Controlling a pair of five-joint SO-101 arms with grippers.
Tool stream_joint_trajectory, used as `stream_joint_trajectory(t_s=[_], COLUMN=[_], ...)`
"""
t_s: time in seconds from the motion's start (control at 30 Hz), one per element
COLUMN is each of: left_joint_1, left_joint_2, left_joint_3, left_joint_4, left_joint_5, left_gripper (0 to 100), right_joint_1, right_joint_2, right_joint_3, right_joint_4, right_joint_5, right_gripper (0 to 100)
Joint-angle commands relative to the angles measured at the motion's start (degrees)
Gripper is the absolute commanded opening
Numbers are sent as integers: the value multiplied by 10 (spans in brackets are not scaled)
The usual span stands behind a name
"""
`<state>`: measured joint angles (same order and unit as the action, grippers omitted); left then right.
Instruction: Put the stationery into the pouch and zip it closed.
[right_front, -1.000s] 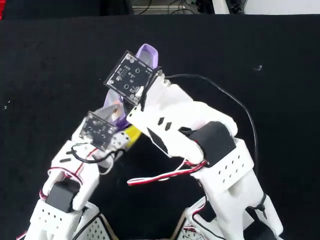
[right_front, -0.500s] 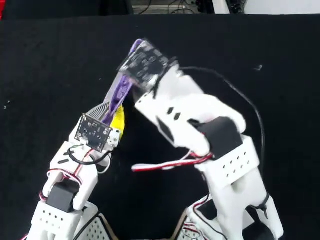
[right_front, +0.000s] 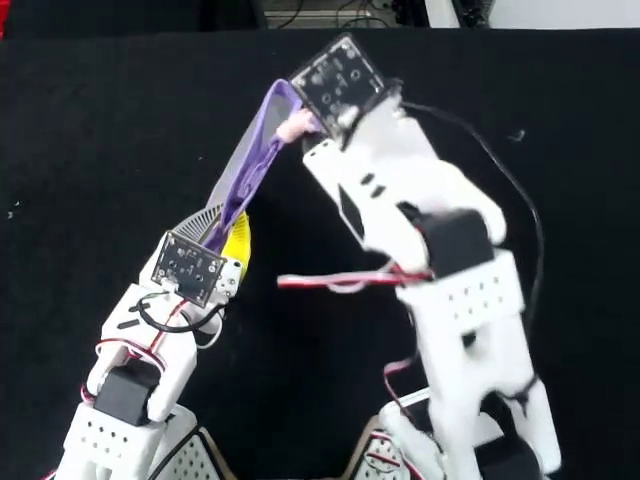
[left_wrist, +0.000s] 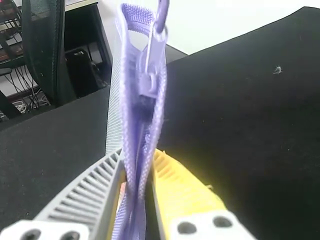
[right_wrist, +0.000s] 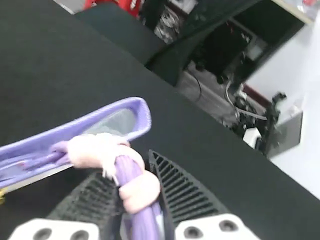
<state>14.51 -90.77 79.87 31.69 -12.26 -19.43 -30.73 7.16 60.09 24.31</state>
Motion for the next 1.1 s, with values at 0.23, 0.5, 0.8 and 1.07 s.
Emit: stream_joint_trajectory(t_s=[0.23, 0.5, 0.8, 1.07], left_joint_1=[-10, -10, -10, -10], left_joint_2=[4, 4, 4, 4], left_joint_3=[15, 16, 17, 17], left_joint_4=[18, 16, 16, 16], left_joint_5=[-3, -3, -3, -3], left_gripper=[27, 27, 27, 27], right_joint_1=[131, 187, 215, 229], right_joint_2=[97, 172, 342, 524], right_joint_3=[-28, -91, -291, -540], right_joint_4=[-127, -134, -129, -106], right_joint_5=[29, 38, 38, 38], right_gripper=[11, 11, 11, 11])
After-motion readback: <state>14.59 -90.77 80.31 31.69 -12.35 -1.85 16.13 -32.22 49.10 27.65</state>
